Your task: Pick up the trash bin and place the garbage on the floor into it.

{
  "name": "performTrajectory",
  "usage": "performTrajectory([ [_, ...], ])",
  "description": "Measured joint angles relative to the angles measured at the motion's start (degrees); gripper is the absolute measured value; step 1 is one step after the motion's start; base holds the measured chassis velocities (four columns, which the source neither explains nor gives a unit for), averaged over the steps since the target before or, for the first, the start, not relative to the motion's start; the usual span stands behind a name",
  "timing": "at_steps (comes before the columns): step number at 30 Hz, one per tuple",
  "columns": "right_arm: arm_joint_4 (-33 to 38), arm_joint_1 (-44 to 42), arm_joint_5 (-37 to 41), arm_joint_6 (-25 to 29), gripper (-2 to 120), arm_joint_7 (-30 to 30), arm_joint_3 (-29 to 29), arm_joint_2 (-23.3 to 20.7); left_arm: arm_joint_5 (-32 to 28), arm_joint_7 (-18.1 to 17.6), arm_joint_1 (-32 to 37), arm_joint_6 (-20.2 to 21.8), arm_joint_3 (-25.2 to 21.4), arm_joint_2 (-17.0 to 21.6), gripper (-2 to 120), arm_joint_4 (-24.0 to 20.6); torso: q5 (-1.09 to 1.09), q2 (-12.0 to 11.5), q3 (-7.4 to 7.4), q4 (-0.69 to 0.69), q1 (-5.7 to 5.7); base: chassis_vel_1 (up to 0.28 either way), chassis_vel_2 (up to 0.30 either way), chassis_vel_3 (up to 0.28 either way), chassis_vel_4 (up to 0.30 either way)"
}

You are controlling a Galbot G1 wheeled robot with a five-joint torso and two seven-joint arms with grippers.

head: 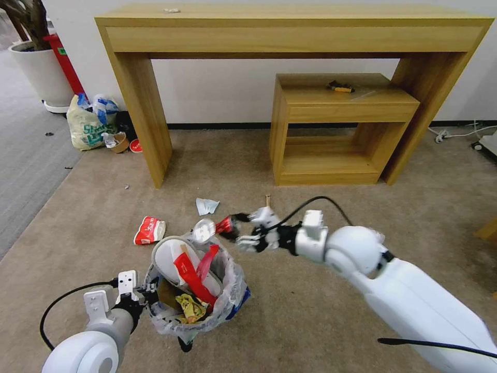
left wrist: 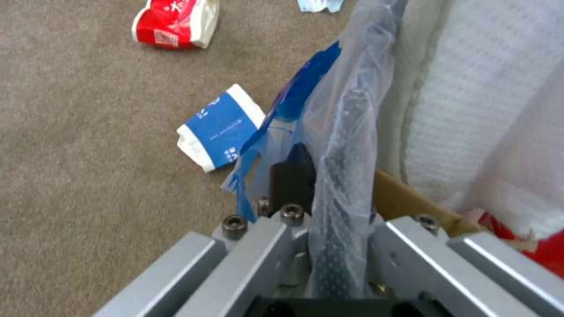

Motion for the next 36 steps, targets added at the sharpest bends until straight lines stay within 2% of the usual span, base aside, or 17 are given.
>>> performTrajectory([
  [6, 0.6, 0.3, -1.5, -0.8, 50, 0.0, -4.3, -0.4, -0.4, 0.0, -0.5, 0.0, -0.3, 0.1, 0, 0.5, 0.0, 0.0, 0.0, -0.01, 0.0, 0.0, 0.0, 0.0, 0.0],
  [9, 0.7, 0.3, -1.7, -0.9, 55, 0.4, -4.8, -0.4, -0.5, 0.0, -0.7, 0.0, -0.3, 0.1, 0, 0.6, 0.0, 0.0, 0.0, -0.01, 0.0, 0.0, 0.0, 0.0, 0.0],
  [11, 0.7, 0.5, -1.7, -0.9, 62, 0.9, -5.2, -0.4, -0.6, 0.0, -0.9, 0.0, -0.3, 0.2, 0, 0.7, 0.0, 0.0, 0.0, -0.02, 0.0, 0.0, 0.0, 0.0, 0.0],
  [12, 0.7, 0.6, -1.7, -0.9, 70, 1.2, -5.4, -0.4, -0.6, 0.0, -1.0, 0.0, -0.2, 0.2, 0, 0.8, 0.01, 0.0, 0.0, -0.02, 0.0, 0.0, 0.0, 0.0, 0.0],
  [13, 0.7, 0.6, -1.7, -0.9, 70, 1.2, -5.4, -0.4, -0.6, 0.0, -1.0, 0.0, -0.2, 0.2, 0, 0.8, 0.01, 0.0, 0.0, -0.02, 0.0, 0.0, 0.0, 0.0, 0.0],
  [16, 0.3, 1.0, -1.7, -0.8, 87, 2.4, -5.5, -0.2, -1.2, -0.2, -1.3, 0.0, -0.2, 0.4, 0, 0.8, 0.01, 0.0, 0.0, -0.01, 0.0, 0.0, 0.0, 0.0, 0.0],
  [21, -0.3, 0.8, -1.7, -0.5, 98, 3.1, -5.0, 0.0, -1.5, -0.2, -1.4, 0.0, -0.5, 0.5, 0, 0.9, 0.01, 0.0, 0.0, -0.01, 0.0, 0.0, 0.0, 0.0, 0.0],
  [25, -0.5, 0.3, -1.1, 0.0, 100, 4.7, -3.4, 0.4, -1.6, -0.2, -1.5, 0.0, -0.8, 0.4, 0, 1.0, 0.01, 0.0, 0.0, -0.01, 0.0, 0.0, 0.0, 0.0, 0.0],
  [27, -0.1, -1.0, 0.0, 0.2, 100, 6.7, 0.3, 0.7, -1.7, 0.3, -1.3, 0.0, -2.1, 0.2, 0, 1.2, 0.01, 0.0, 0.0, 0.0, 0.0, 0.0, 0.0, 0.0, 0.0],
  [28, -0.1, -1.0, 0.0, 0.2, 100, 6.7, 0.3, 0.7, -1.7, 0.3, -1.3, 0.0, -2.1, 0.2, 0, 1.2, 0.01, 0.0, 0.0, 0.0, 0.0, 0.0, 0.0, 0.0, 0.0],
  [30, 0.3, -3.7, 0.9, 0.7, 100, 10.2, 4.7, 0.8, -1.9, 0.9, -1.0, 0.0, -3.9, 0.0, 0, 1.3, 0.0, 0.0, 0.0, 0.0, 0.0, 0.0, 0.0, 0.0, 0.0],
  [31, 0.3, -3.7, 0.9, 0.7, 100, 10.2, 4.7, 0.8, -1.9, 0.9, -1.0, 0.0, -3.9, 0.0, 0, 1.3, 0.0, 0.0, 0.0, 0.0, 0.0, 0.0, 0.0, 0.0, 0.0],
  [35, -0.2, -11.2, 2.0, 4.1, 100, 20.2, 12.2, 1.2, -3.0, 1.5, -0.8, 0.0, -6.2, 0.0, 0, 1.4, 0.02, 0.0, 0.0, -0.02, -0.01, 0.0, 0.0, 0.0, 0.0],
  [36, -0.2, -11.2, 2.0, 4.1, 100, 20.2, 12.2, 1.2, -3.0, 1.5, -0.8, 0.0, -6.2, 0.0, 0, 1.4, 0.02, 0.0, 0.0, -0.02, -0.01, 0.0, 0.0, 0.0, 0.0],
])
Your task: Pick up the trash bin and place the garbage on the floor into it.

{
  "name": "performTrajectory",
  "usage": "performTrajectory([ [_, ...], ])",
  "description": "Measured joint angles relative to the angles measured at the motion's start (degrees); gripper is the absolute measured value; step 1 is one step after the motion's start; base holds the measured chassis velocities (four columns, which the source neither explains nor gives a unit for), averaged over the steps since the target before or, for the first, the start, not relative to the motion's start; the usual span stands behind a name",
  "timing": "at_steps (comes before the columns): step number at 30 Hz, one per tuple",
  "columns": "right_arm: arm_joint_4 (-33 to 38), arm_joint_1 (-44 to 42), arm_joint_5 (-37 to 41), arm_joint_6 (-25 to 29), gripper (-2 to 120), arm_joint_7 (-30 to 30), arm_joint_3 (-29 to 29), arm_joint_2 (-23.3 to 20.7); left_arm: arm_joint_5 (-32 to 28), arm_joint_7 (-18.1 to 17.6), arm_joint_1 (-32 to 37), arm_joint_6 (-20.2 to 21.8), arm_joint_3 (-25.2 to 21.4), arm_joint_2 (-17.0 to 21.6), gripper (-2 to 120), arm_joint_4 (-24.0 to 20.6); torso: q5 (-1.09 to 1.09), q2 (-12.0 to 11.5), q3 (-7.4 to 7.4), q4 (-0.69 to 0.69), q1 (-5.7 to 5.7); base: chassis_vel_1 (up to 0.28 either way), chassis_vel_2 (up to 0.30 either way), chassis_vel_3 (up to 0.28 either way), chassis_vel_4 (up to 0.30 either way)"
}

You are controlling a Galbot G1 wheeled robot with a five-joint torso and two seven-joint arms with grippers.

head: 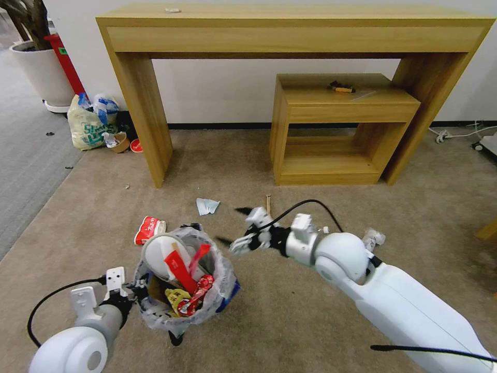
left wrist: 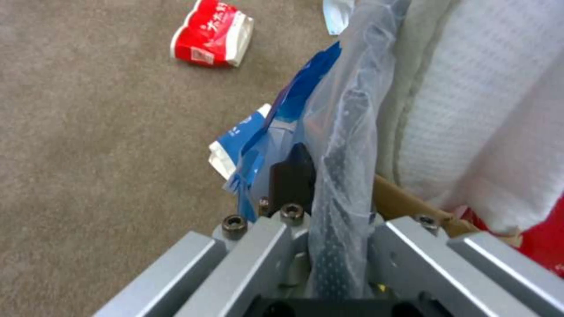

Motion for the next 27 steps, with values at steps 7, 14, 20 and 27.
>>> performTrajectory([
  [7, 0.4, -9.2, -0.3, 0.3, 100, 2.9, 14.9, 4.0, -0.8, 0.5, 0.6, 0.0, -1.5, 0.4, 0, 0.0, -0.01, 0.0, 0.0, 0.01, 0.0, 0.0, 0.0, 0.0, 0.0],
  [14, 1.6, -16.7, -4.4, 1.9, 100, -0.2, 21.5, 6.4, -0.9, 1.0, 0.7, 0.0, -1.7, 0.6, 0, -0.1, 0.0, 0.0, 0.0, 0.0, 0.0, 0.0, 0.0, 0.0, 0.0],
  [20, 1.5, -18.2, -5.9, 2.2, 100, -0.6, 22.5, 8.8, -0.9, 1.0, 1.1, 0.0, -1.7, 0.5, 0, -0.4, -0.01, 0.0, 0.0, 0.01, 0.0, 0.0, 0.0, 0.0, 0.0],
  [27, 1.3, -19.5, -7.3, 2.7, 100, -1.2, 23.1, 10.9, -0.8, 1.1, 1.6, 0.0, -1.8, 0.5, 0, -0.6, -0.01, 0.0, 0.0, 0.02, 0.0, 0.092, 0.074, -0.076, -0.096],
])
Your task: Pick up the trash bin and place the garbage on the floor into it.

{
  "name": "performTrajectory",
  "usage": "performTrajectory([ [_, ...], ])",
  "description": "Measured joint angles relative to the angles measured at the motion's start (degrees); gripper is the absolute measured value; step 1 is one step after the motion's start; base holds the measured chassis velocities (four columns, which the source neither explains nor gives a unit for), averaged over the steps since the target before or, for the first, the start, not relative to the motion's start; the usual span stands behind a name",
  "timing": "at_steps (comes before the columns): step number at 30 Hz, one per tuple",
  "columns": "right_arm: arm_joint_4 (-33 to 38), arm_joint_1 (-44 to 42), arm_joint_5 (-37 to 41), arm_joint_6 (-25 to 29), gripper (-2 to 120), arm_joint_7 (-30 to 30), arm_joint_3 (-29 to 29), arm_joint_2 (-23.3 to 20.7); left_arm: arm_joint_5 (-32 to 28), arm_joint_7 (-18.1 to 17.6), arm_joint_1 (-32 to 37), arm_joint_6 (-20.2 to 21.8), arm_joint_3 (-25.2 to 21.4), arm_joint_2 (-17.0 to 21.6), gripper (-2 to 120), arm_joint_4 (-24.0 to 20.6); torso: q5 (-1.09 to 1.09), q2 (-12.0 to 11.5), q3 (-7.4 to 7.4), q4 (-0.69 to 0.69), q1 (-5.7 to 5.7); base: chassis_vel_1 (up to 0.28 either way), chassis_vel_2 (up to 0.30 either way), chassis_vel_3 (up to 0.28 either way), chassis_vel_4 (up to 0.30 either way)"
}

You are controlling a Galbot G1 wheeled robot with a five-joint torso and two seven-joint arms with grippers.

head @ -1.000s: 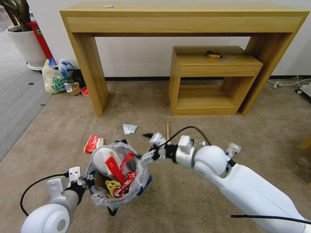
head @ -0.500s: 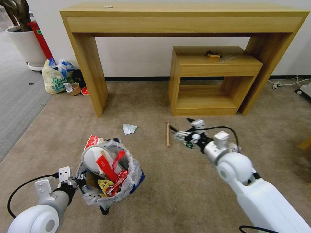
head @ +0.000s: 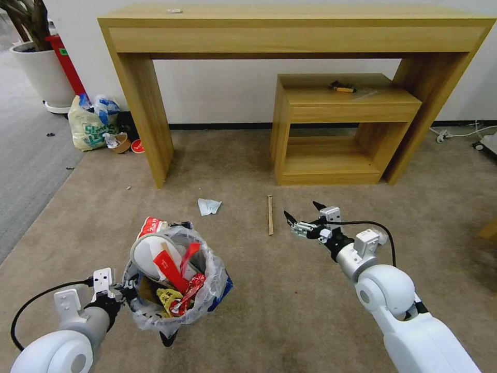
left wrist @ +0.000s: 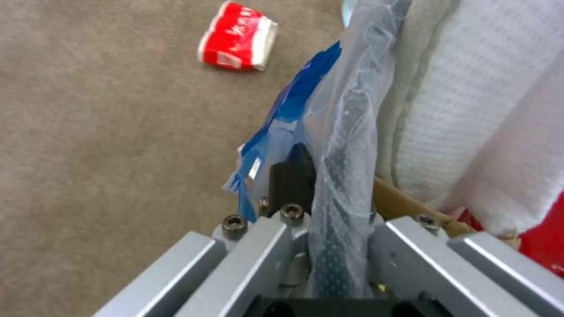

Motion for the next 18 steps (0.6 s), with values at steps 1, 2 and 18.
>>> performTrajectory([
  [1, 0.0, 0.0, 0.0, 0.0, 100, 0.0, 0.0, 0.0, 0.0, 0.0, 0.0, 0.0, 0.0, 0.0, 0, 0.0, 0.0, 0.0, 0.0, 0.0, 0.0, 0.166, 0.138, -0.13, -0.172],
  [2, 0.0, -0.3, -0.4, 0.2, 100, -0.3, 0.1, 0.3, 0.1, 0.0, 0.0, 0.0, 0.0, 0.0, 0, 0.0, 0.0, 0.0, 0.01, 0.01, 0.0, 0.166, 0.195, -0.171, -0.172],
  [18, -0.2, -1.7, -2.2, 0.7, 100, -2.1, 0.0, 1.1, 0.5, 0.3, 0.6, 0.0, -0.2, -0.7, 0, 0.0, -0.01, 0.0, 0.0, 0.0, 0.0, 0.177, 0.178, -0.176, -0.187],
])
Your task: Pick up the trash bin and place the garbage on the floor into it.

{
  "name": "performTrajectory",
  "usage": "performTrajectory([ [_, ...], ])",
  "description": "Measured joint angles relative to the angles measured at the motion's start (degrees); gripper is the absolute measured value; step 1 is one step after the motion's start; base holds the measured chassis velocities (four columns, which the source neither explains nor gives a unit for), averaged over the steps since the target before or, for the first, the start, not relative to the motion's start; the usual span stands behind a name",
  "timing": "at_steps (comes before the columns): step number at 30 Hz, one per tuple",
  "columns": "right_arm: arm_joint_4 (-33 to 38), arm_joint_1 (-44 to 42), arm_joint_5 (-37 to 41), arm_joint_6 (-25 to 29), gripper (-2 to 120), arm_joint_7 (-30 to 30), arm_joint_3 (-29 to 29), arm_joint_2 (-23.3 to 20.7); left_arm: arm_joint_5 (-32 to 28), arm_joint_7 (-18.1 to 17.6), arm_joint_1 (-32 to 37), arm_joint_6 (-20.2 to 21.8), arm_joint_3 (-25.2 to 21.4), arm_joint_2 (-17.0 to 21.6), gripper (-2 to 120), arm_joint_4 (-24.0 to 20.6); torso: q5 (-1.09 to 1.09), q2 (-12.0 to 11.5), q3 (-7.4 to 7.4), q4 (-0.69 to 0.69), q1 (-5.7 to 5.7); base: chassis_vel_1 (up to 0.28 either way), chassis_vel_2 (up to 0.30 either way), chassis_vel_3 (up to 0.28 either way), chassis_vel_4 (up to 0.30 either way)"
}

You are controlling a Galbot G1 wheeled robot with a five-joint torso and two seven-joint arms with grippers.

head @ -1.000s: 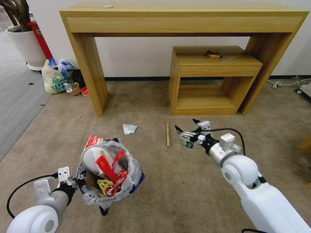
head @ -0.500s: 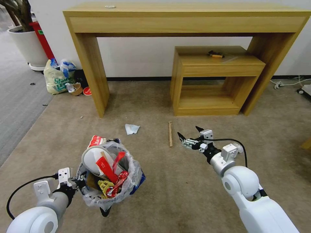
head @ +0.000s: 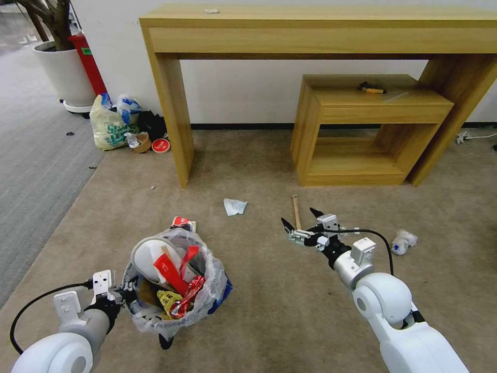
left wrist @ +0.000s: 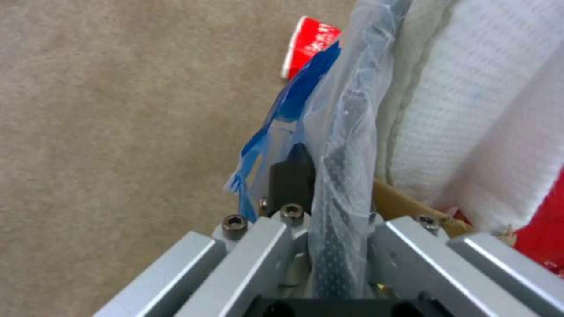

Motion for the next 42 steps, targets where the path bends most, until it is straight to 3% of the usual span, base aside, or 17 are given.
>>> performTrajectory([
  [16, -1.3, -0.1, -1.4, -0.1, 100, 0.2, -1.3, 1.0, -0.1, 0.4, -0.1, 0.0, -0.4, -0.2, 0, -0.2, -0.01, 0.0, -0.01, 0.0, 0.0, 0.205, 0.195, -0.2, -0.197],
  [23, -5.0, 0.4, 0.5, -0.9, 100, 0.5, -1.4, 2.2, -0.1, 0.4, -0.3, 0.0, -0.5, -0.4, 0, 0.0, 0.01, 0.0, 0.0, 0.01, 0.0, 0.21, 0.218, -0.191, -0.199],
  [28, -10.5, 2.5, 5.0, -2.6, 100, 1.0, -1.3, 2.8, -0.2, 0.5, -0.2, 0.0, -0.9, -0.4, 0, 0.0, 0.01, 0.0, 0.0, 0.01, 0.0, 0.04, 0.053, -0.036, -0.046],
  [35, -24.4, 7.5, 12.2, -7.2, 100, 3.6, -4.2, 5.0, -0.3, 0.8, 0.5, 0.0, -1.3, -0.7, 0, -0.1, 0.01, 0.0, 0.01, -0.02, 0.0, -0.037, -0.038, 0.021, 0.018],
  [40, -30.0, 10.3, 13.5, -8.0, 100, 4.8, -6.5, 6.3, -0.3, 0.8, 0.8, 0.0, -1.4, -0.7, 0, -0.4, 0.0, 0.0, 0.01, 0.0, 0.0, 0.0, 0.0, 0.0, 0.0],
  [42, -35.3, 13.3, 12.7, -8.2, 100, 4.8, -7.9, 7.7, -0.3, 0.6, 1.1, 0.0, -1.5, -0.7, 0, -0.7, 0.0, 0.0, 0.01, 0.02, 0.0, 0.0, 0.0, 0.0, 0.0],
])
